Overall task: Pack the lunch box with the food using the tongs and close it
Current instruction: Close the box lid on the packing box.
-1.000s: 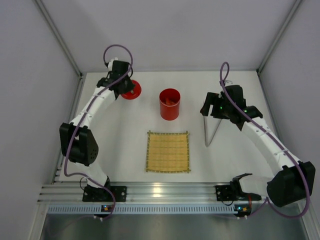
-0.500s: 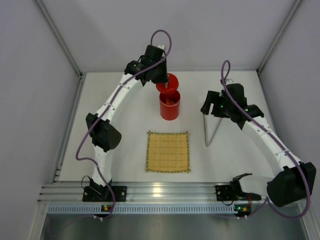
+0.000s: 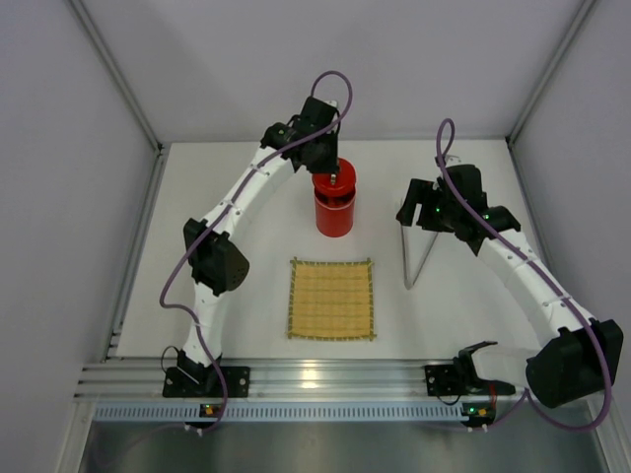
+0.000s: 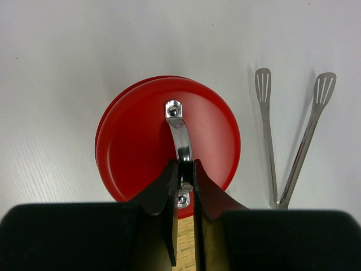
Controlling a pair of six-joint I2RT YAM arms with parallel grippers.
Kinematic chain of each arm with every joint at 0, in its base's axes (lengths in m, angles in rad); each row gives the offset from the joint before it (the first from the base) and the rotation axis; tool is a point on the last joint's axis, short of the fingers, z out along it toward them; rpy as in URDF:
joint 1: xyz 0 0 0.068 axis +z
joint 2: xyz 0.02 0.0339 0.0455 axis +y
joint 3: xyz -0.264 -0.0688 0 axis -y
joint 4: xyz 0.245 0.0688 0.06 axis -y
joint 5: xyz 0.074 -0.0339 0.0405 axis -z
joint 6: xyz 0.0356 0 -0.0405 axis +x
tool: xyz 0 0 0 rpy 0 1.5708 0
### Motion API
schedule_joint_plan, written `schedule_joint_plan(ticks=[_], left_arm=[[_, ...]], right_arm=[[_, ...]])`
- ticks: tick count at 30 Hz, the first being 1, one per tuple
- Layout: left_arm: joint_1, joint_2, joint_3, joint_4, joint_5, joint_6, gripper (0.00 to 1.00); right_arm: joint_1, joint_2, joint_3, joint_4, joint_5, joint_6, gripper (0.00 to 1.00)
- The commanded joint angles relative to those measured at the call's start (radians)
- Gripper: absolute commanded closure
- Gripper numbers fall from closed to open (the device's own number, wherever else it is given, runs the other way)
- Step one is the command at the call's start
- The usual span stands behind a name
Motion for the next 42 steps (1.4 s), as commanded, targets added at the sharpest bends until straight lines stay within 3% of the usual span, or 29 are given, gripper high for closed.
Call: schedule_joint_plan(ticks=[1, 25, 38, 42], left_arm=[[0.003, -0.014, 0.026, -0.020, -0.020, 0.000, 1.00], [-0.003, -0.030, -0.131, 0.039, -0.002, -0.018, 1.00], [-0.006, -0.061, -0.330, 0.124, -0.010, -0.041, 1.00], [-0.006, -0.066, -0.379, 0.145, -0.011, -0.049, 0.95]], right_arm=[[-0.023, -0.017, 0.021, -0.012, 0.006, -0.011, 0.24], [-0.026, -0.022, -0.003, -0.005, 0.007, -0.017, 0.25], [-0.026, -0.031, -0.014, -0.009, 0.012, -0.025, 0.25], [-0.026, -0.032, -0.014, -0.008, 0.009, -0.023, 0.25]])
